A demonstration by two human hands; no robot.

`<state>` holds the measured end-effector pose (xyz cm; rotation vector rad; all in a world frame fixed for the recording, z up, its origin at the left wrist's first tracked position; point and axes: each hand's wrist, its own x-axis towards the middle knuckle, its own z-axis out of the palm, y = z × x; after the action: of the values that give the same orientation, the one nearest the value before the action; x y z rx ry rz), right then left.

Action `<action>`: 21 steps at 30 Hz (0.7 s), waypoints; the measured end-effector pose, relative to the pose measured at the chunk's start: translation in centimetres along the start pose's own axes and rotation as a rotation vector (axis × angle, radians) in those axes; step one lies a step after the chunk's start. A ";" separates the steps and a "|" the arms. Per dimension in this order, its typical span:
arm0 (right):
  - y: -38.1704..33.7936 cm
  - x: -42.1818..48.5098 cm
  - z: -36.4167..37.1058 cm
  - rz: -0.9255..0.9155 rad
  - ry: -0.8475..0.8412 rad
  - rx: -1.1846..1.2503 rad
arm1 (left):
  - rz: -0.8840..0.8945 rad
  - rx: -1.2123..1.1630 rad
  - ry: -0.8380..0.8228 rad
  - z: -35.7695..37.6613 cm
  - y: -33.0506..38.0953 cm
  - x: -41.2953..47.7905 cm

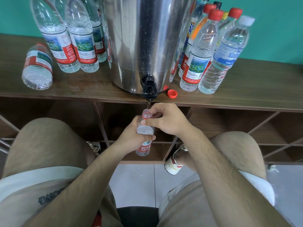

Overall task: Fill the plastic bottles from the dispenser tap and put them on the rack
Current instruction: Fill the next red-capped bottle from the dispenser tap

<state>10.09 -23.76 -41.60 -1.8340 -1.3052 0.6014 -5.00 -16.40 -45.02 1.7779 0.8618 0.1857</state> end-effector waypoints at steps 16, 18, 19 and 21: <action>0.1 0.0 0.1 0.006 -0.003 0.022 | 0.007 -0.017 0.003 0.1 -0.6 0.4; 0.1 0.0 0.1 0.012 -0.001 0.025 | 0.008 -0.016 0.003 0.1 -0.6 0.3; 0.1 0.0 0.1 0.014 -0.001 0.025 | 0.008 -0.017 0.004 0.2 -0.6 0.3; 0.1 0.0 0.1 0.012 -0.003 0.023 | 0.008 -0.020 0.004 0.2 -0.6 0.3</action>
<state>10.02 -23.75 -41.76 -1.8239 -1.2850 0.6230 -4.94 -16.24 -45.68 1.7633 0.8533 0.2028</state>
